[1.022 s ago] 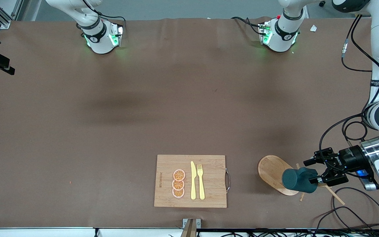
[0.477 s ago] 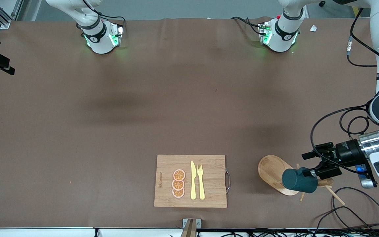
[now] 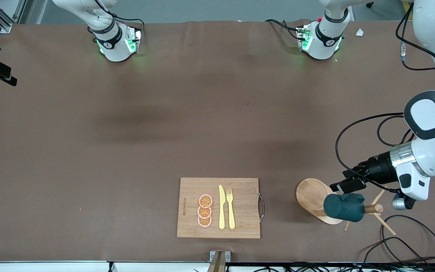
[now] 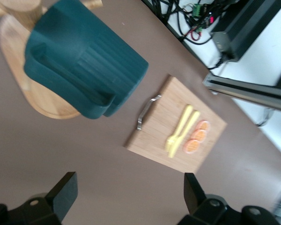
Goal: Pass cup and hang on rack
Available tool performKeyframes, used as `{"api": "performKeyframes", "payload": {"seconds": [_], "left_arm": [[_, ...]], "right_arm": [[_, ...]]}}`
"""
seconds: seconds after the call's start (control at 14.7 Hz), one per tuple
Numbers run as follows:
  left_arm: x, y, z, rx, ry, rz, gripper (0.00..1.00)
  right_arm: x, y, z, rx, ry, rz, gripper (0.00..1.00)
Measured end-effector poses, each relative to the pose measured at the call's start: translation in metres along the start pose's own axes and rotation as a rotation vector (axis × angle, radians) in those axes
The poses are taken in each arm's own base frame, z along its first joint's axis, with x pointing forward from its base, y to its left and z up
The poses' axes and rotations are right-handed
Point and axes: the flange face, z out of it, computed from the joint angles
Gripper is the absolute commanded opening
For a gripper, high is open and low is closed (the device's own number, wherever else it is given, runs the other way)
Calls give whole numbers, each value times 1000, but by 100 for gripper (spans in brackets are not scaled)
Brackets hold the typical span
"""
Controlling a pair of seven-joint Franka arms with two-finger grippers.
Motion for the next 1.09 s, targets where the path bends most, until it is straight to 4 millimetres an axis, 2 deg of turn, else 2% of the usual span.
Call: {"api": "performKeyframes", "payload": {"seconds": [0.34,0.48,0.68,0.89,0.95,1.09], "left_arm": [[-40,24,6,291,52,220,100],[-58,31,-8,379,57,294,100],[-80,39,-60,420,79,416,100],[-101,36,-121,446,123,417,100],[-104,31,-138,451,136,414,100],[-108,25,-156,463,140,412,100]], "right_arm": [[0,0,0,0,0,0,100],[0,0,0,0,0,0,100],[0,0,0,0,0,0,100],[0,0,0,0,-1,0,100],[0,0,0,0,-1,0,100],[0,0,0,0,-1,0,100]]}}
